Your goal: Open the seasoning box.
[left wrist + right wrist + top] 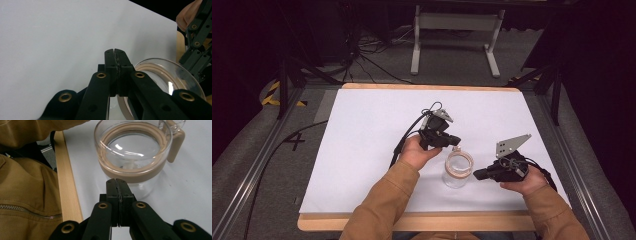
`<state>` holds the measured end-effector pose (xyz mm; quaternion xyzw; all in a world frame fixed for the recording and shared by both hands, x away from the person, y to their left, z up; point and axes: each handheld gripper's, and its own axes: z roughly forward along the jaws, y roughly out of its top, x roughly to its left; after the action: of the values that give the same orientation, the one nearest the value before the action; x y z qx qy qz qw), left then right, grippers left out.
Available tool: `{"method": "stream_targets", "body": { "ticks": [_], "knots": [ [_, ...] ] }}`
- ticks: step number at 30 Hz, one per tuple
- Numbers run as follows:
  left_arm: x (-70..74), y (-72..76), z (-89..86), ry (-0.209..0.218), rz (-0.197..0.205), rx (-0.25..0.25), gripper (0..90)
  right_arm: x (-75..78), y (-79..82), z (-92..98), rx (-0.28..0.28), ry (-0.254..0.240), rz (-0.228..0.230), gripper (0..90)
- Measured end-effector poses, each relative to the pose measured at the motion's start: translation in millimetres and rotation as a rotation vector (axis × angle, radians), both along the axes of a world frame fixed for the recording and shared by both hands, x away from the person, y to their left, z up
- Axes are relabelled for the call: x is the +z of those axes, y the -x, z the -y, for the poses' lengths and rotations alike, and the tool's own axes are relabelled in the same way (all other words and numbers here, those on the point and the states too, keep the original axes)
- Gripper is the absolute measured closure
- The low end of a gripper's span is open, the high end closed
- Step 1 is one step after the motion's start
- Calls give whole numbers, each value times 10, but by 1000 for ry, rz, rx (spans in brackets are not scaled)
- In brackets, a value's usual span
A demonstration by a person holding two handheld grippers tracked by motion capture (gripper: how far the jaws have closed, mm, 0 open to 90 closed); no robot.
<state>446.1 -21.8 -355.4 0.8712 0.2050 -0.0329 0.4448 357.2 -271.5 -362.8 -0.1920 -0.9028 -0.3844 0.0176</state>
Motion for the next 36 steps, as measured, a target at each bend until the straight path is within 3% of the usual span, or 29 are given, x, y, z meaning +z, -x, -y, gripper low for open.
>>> {"method": "stream_targets", "body": {
  "ticks": [7, 11, 16, 21, 25, 36],
  "knots": [
    [-5, -10, 0, 0, -6, -1, 894, 25, 26, -54, 3, -21, 16, 895],
    [-12, -10, 15, -14, -7, 6, 894, 30, 30, -86, 0, -9, 26, 895],
    [-30, -24, 23, -22, -10, 2, 894, 71, 32, -71, -28, -42, 49, 895],
    [-21, -23, 15, -13, -23, 5, 889, 130, 36, -75, -77, -88, 110, 895],
    [-20, -23, 10, -18, -18, 8, 875, 154, 42, -70, -88, -102, 121, 896],
    [115, 60, -294, 12, 13, 81, 838, 202, 11, -79, -92, -127, 142, 896]
  ]
}}
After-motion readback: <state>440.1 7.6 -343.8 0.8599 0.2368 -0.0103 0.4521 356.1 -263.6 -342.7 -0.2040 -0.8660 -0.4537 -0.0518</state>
